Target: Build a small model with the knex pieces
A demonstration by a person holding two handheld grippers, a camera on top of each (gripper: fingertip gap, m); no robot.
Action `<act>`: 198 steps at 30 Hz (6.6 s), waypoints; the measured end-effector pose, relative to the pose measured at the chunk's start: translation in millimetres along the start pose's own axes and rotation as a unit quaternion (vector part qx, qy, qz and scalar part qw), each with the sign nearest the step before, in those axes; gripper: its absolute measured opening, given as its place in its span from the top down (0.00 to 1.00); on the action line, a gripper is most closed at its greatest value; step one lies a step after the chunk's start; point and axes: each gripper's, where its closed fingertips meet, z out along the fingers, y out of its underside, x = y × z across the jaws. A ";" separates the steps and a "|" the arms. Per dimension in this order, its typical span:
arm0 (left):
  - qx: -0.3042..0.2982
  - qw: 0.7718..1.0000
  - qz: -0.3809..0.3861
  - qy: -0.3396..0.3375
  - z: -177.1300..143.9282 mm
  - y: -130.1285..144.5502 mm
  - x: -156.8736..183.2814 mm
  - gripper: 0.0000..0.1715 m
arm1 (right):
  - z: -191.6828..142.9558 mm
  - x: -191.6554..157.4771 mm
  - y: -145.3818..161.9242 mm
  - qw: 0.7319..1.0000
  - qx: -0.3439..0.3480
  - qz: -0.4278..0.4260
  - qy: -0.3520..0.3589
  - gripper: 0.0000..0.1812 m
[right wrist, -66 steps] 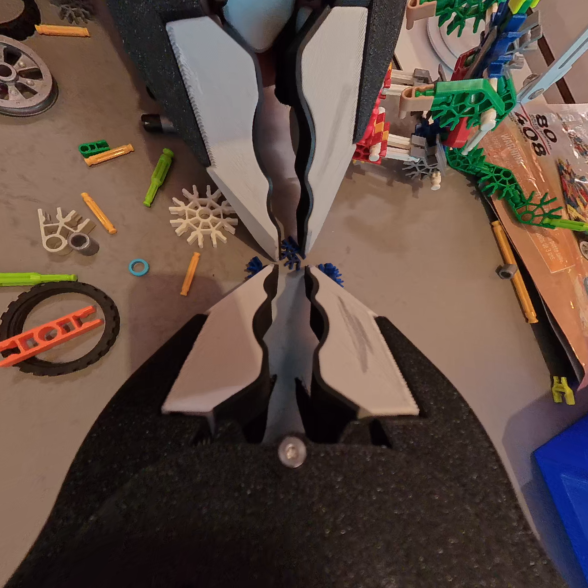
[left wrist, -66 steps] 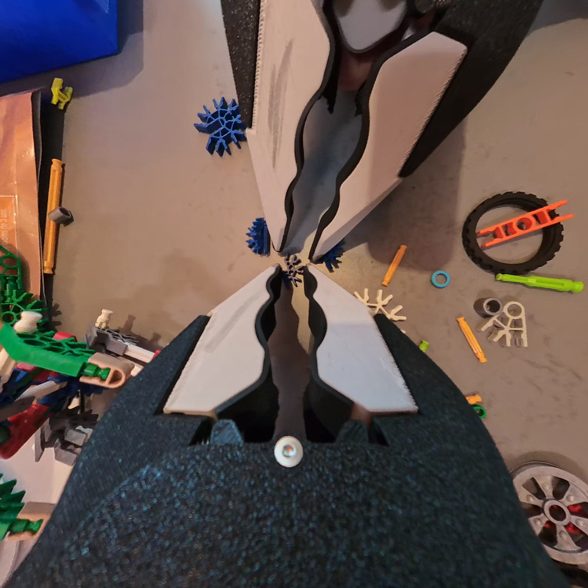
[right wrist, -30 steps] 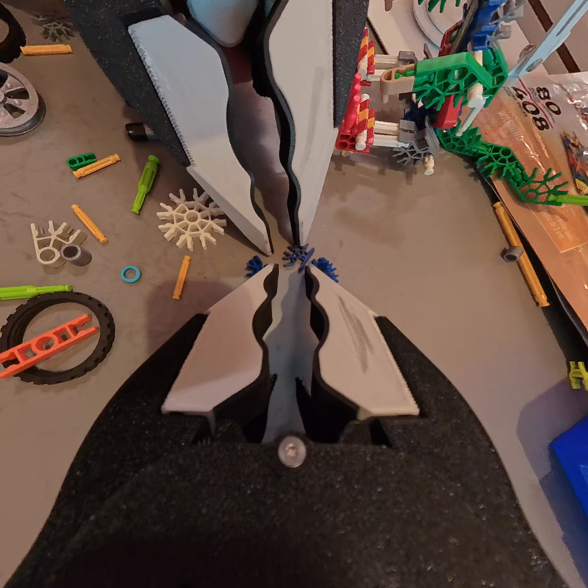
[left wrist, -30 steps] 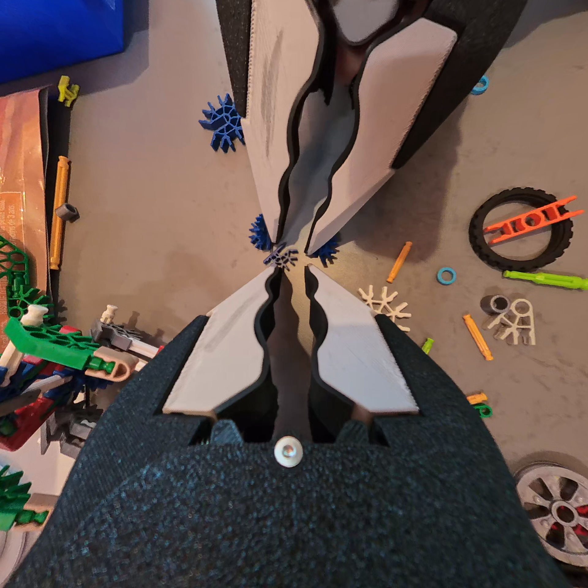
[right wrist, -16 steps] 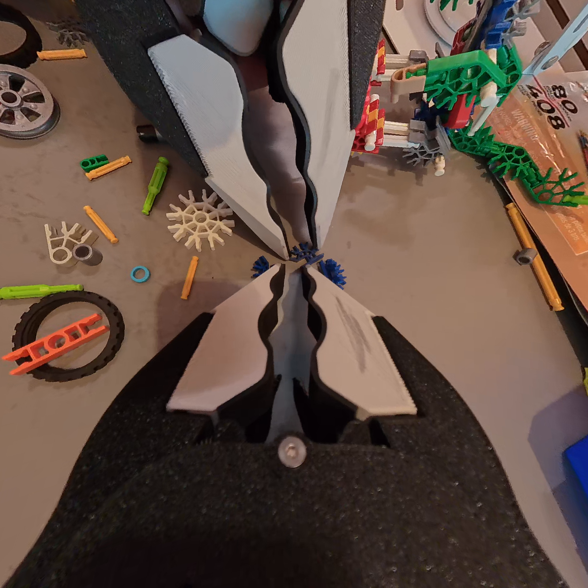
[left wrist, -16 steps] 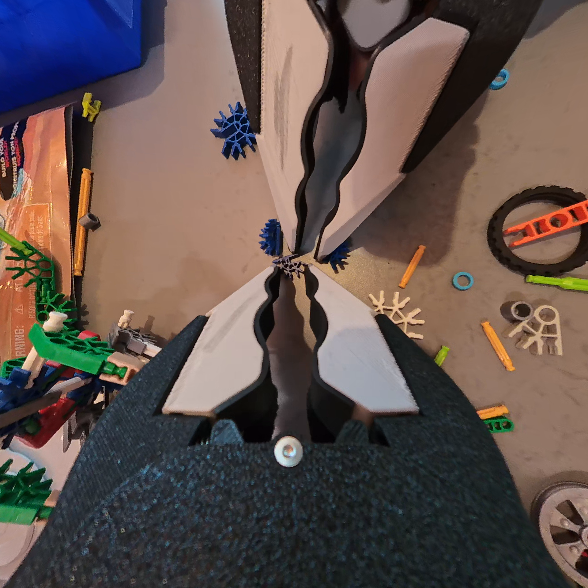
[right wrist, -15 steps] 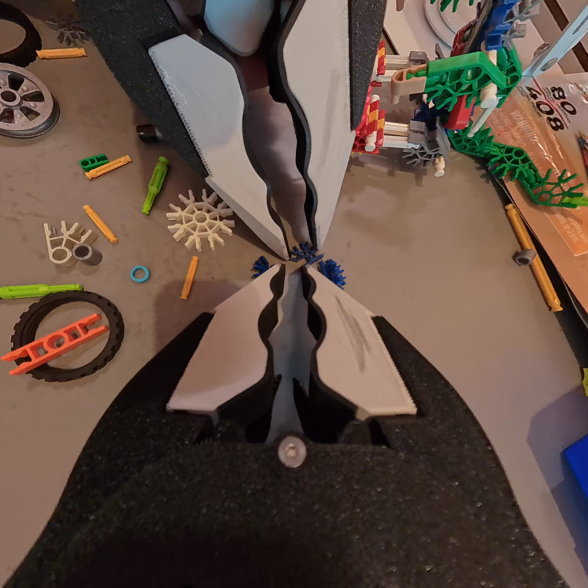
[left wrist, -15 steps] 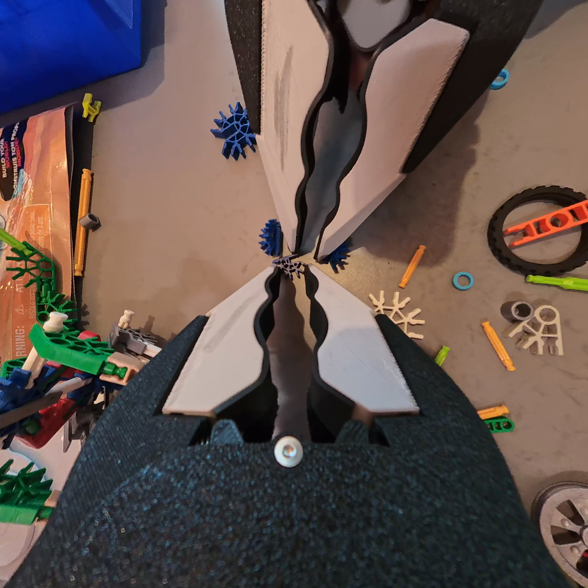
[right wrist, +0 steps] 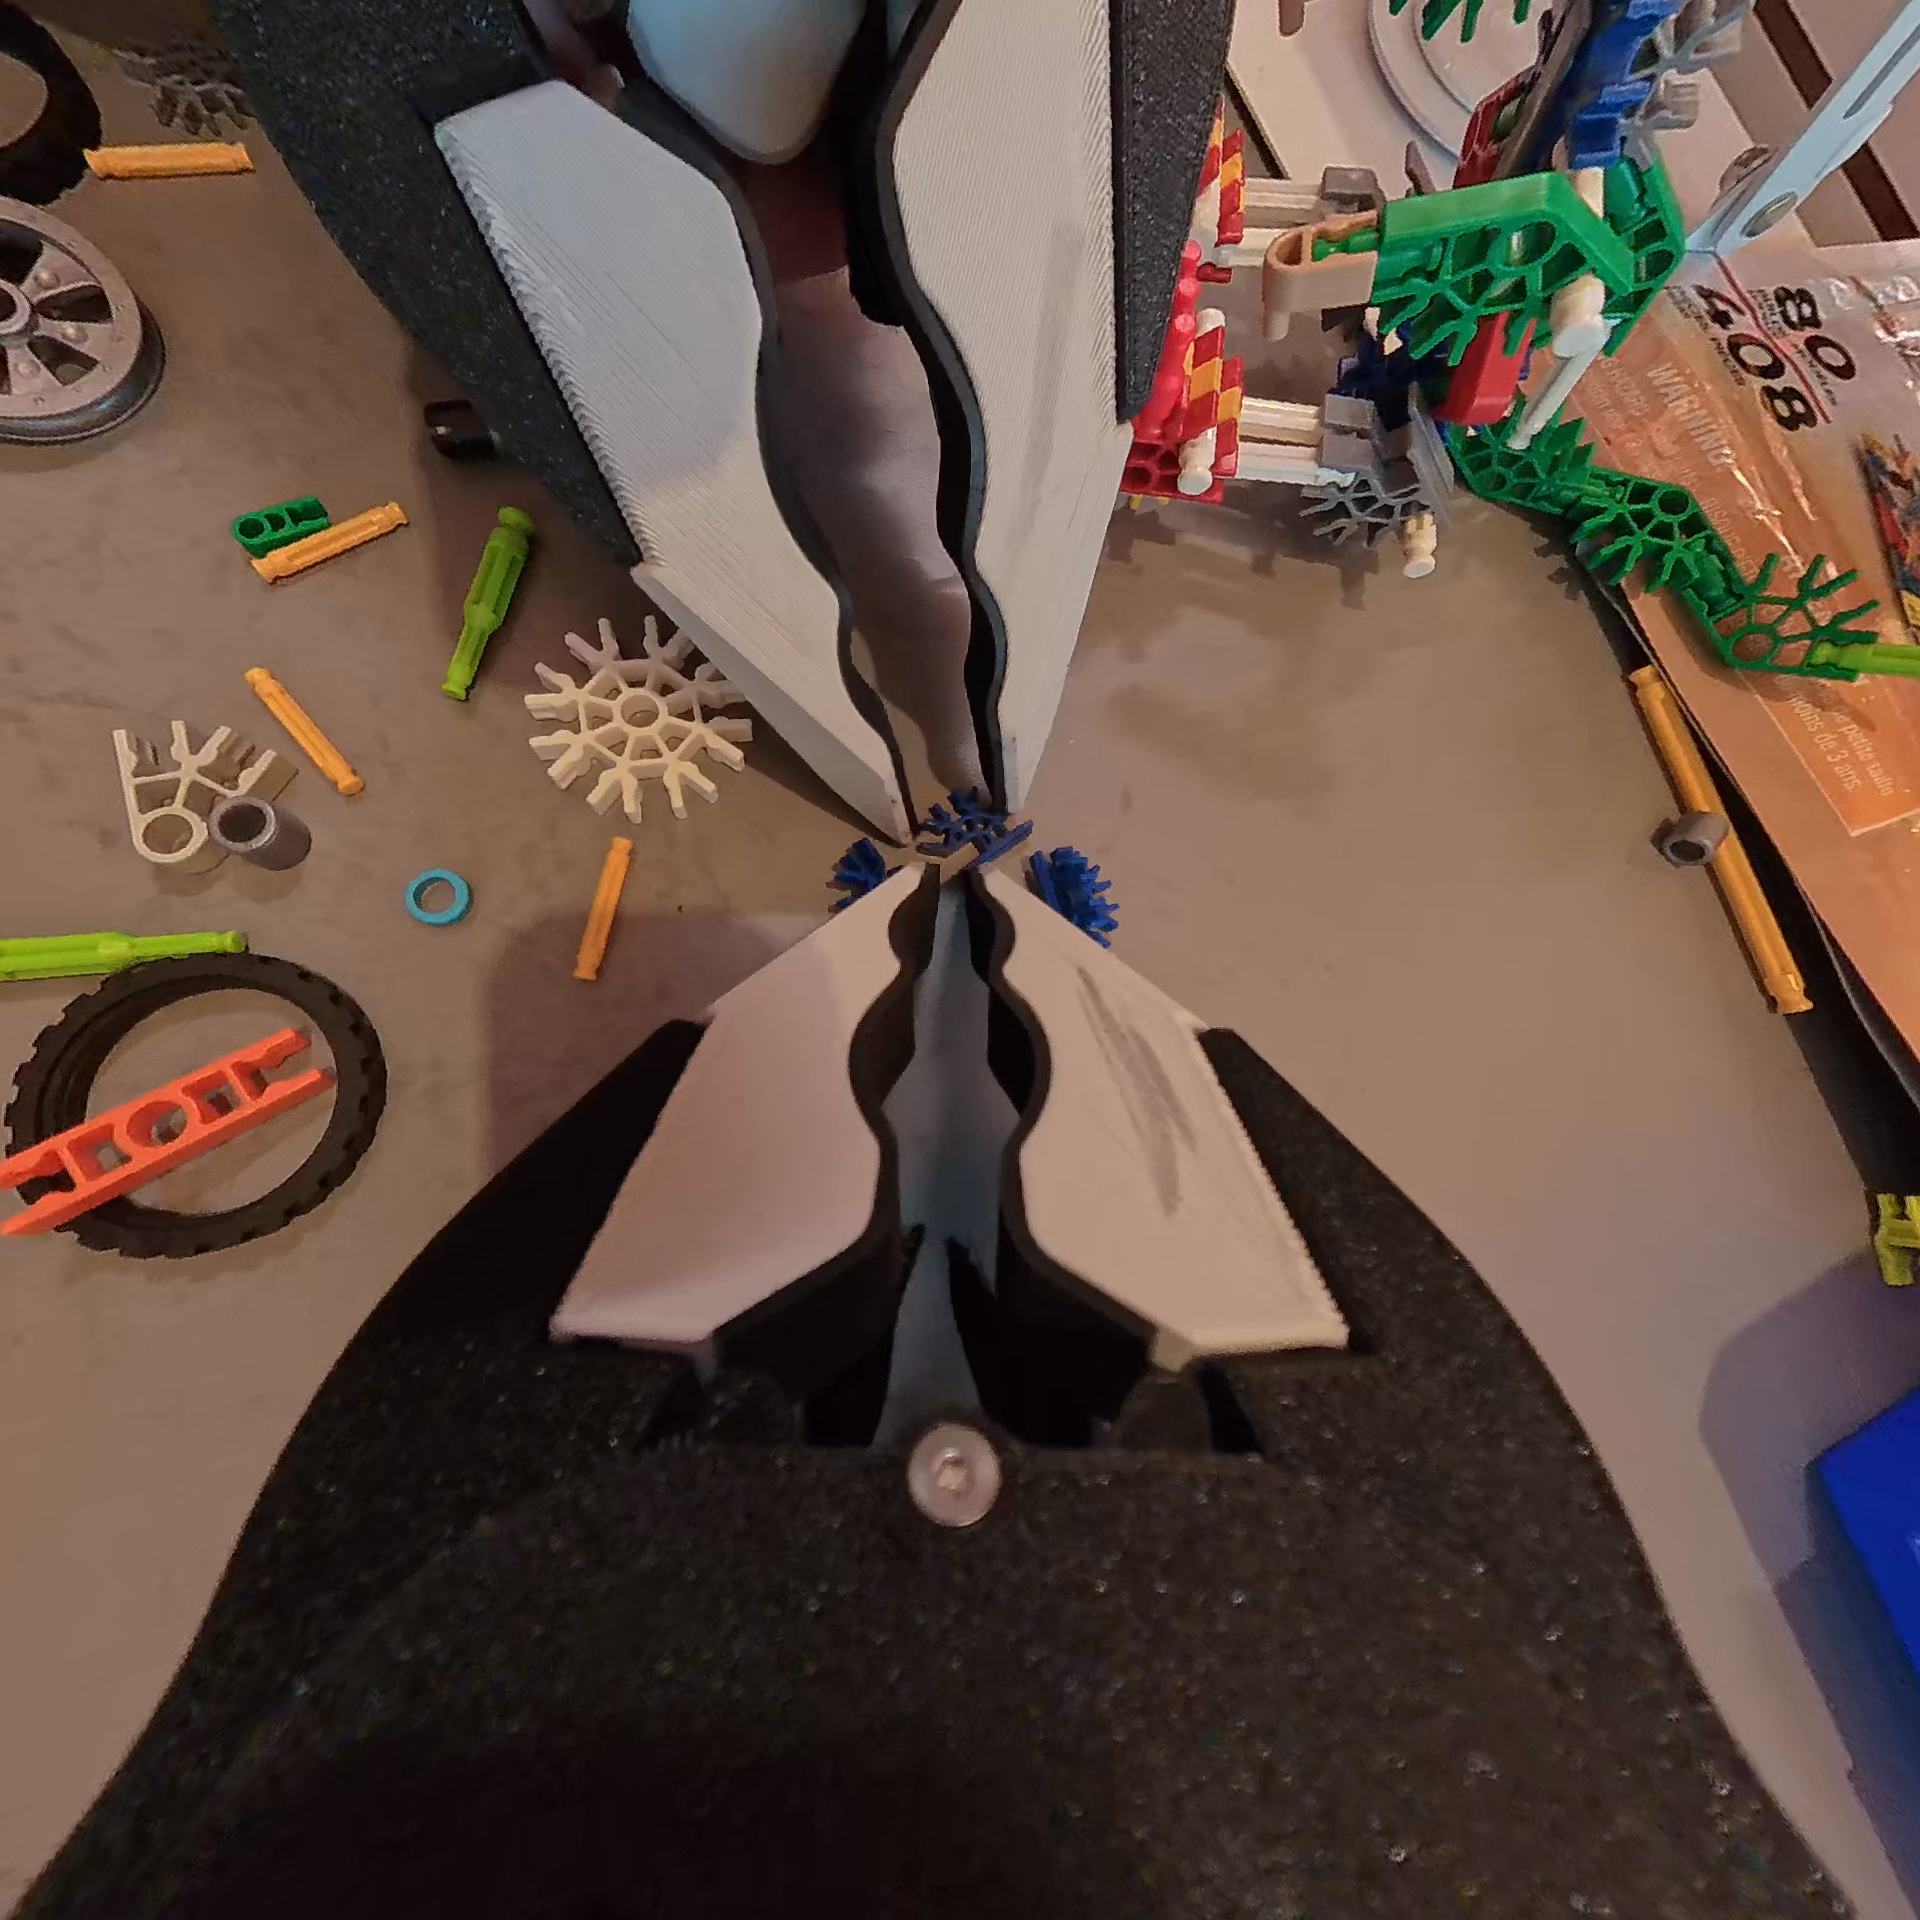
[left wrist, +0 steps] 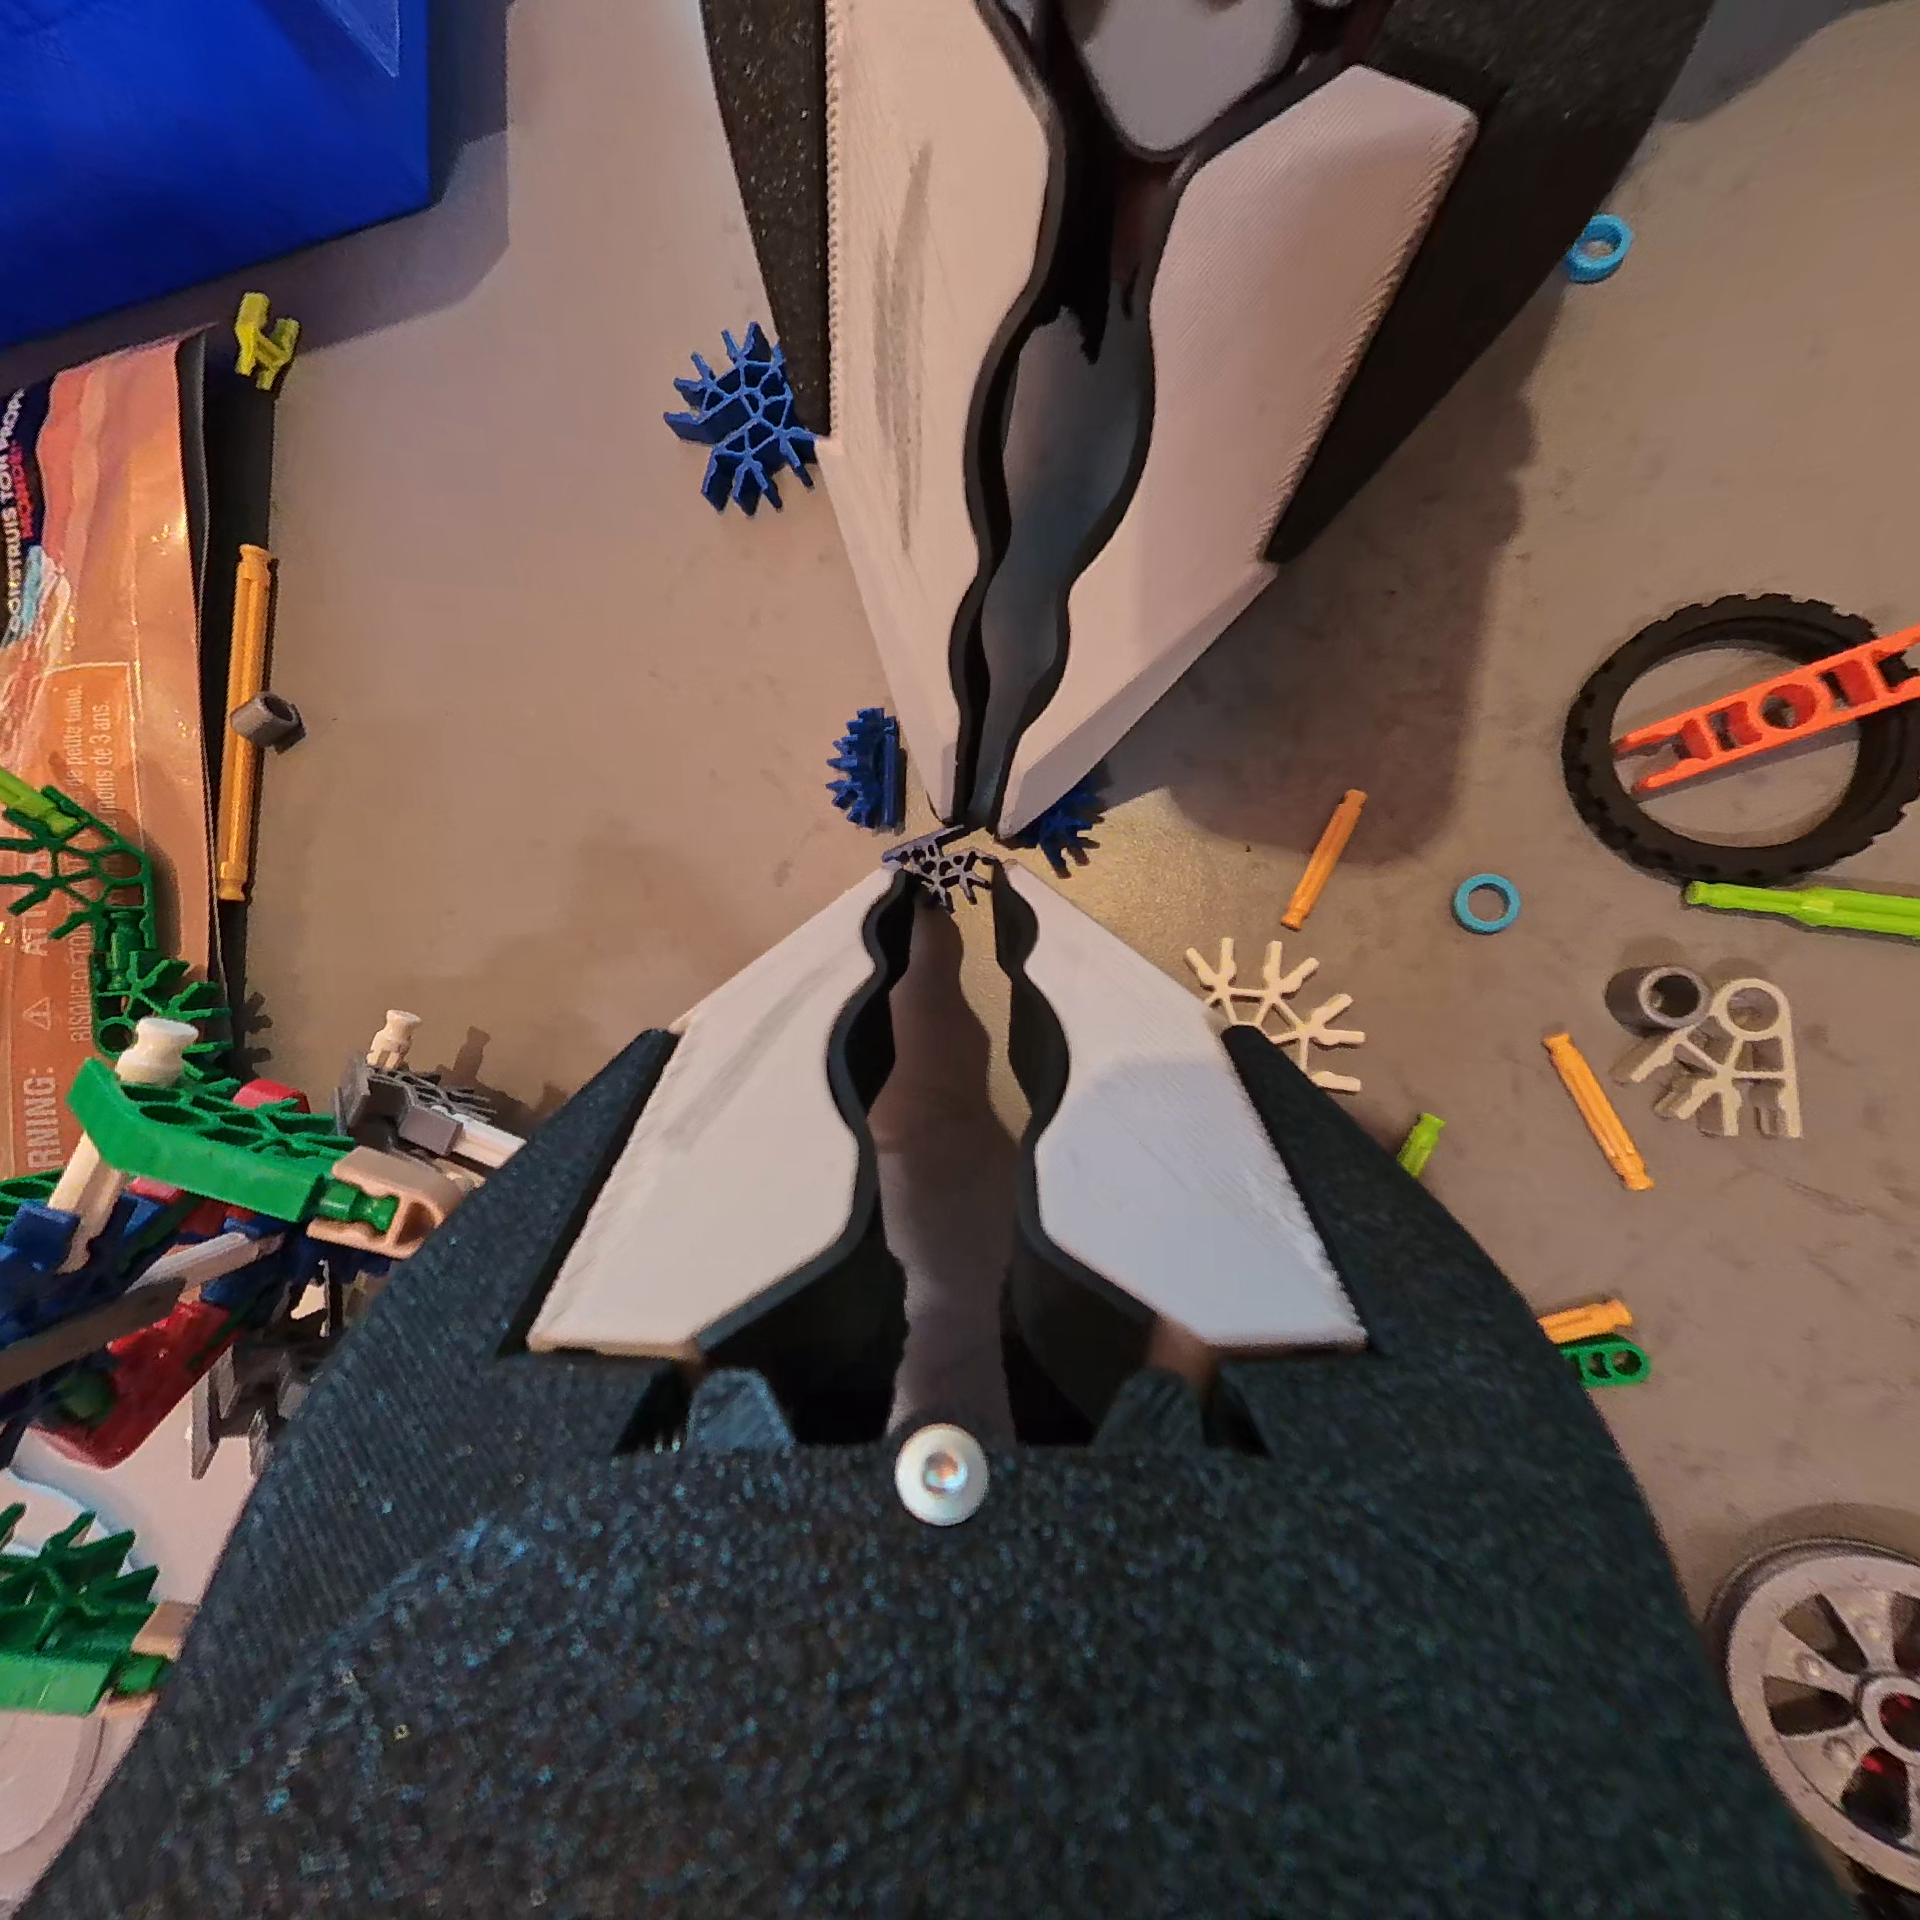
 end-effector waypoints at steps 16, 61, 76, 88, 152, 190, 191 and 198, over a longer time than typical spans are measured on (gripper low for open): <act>-0.005 1.000 -0.004 0.007 0.4 -1.8 5.1 0.91 | 0.2 1.1 -0.3 1.000 -0.001 -0.002 0.007 0.96; 0.015 1.000 0.004 0.006 6.4 -11.7 9.0 0.94 | -0.5 4.6 1.4 1.000 0.002 0.006 0.009 0.96; 0.009 1.000 -0.010 0.006 1.1 -3.3 1.3 0.92 | -0.5 4.8 1.6 1.000 0.001 0.011 0.009 0.96; 0.037 0.998 -0.037 0.028 -9.8 -10.2 1.8 0.88 | 0.5 4.7 0.7 1.000 0.000 0.006 0.014 0.96; 0.008 0.999 0.050 -0.007 -1.5 1.4 2.7 0.96 | 0.4 4.6 1.6 0.999 -0.002 0.036 0.003 0.99; 0.033 0.981 0.171 -0.087 -3.8 -11.8 -5.5 0.97 | -13.9 6.7 -9.9 0.984 0.058 0.152 -0.072 1.00; 0.033 0.981 0.171 -0.085 -3.8 -11.6 -5.0 0.99 | -14.0 6.9 -9.9 0.984 0.059 0.154 -0.073 1.00; 0.034 0.984 0.156 -0.077 -3.9 -10.8 -5.2 0.99 | -15.2 9.1 -9.8 0.983 0.061 0.159 -0.068 1.00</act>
